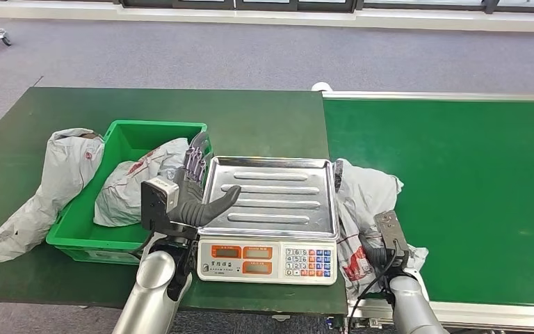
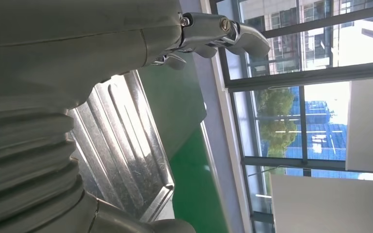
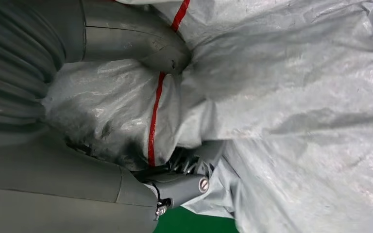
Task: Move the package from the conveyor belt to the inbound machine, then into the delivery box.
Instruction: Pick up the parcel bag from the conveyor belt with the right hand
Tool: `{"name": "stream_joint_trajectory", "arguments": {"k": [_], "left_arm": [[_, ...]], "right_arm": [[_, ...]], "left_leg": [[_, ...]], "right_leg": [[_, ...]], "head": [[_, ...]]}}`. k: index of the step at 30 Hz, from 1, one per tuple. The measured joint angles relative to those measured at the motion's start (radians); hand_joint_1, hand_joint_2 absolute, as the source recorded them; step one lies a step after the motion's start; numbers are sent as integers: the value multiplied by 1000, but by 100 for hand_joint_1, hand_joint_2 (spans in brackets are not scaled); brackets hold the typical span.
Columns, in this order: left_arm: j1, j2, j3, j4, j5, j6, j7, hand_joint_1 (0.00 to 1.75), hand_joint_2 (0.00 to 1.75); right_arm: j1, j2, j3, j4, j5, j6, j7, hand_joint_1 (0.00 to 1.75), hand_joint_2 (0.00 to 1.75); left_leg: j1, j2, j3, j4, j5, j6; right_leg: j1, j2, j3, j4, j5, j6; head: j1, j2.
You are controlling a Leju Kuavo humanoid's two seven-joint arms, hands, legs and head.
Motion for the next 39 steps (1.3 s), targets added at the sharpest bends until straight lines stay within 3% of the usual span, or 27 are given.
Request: {"name": "stream_joint_trajectory", "arguments": {"k": [22,28,33,39], "left_arm": [[4,0,0,0,-6,-4,0,0,175],[13,0,8,-3,-11,-5,0,0,175],[27,3,18,-14,-24,6,-10,0,175],[36,7,25,-18,-29,18,-34,0,175]], "right_arm": [[42,25,36,-74,-21,7,-20,175,175],[112,40,103,-246,-50,-83,-3,175,175],[193,50,173,-565,-55,-233,-44,175,175],[230,47,238,-863,-32,-251,9,175,175]], "left_leg": [[0,-5,-6,0,0,0],[0,-5,-12,0,2,-1],[-1,-9,-19,0,4,-1],[-1,-14,-22,0,5,-1]], "right_leg": [[0,-4,-8,0,-1,-1],[0,-5,-14,1,-1,-1],[-1,-9,-21,2,-1,-1],[-1,-14,-22,2,-1,-1]], "head": [[0,0],[0,0],[0,0],[0,0]]}}
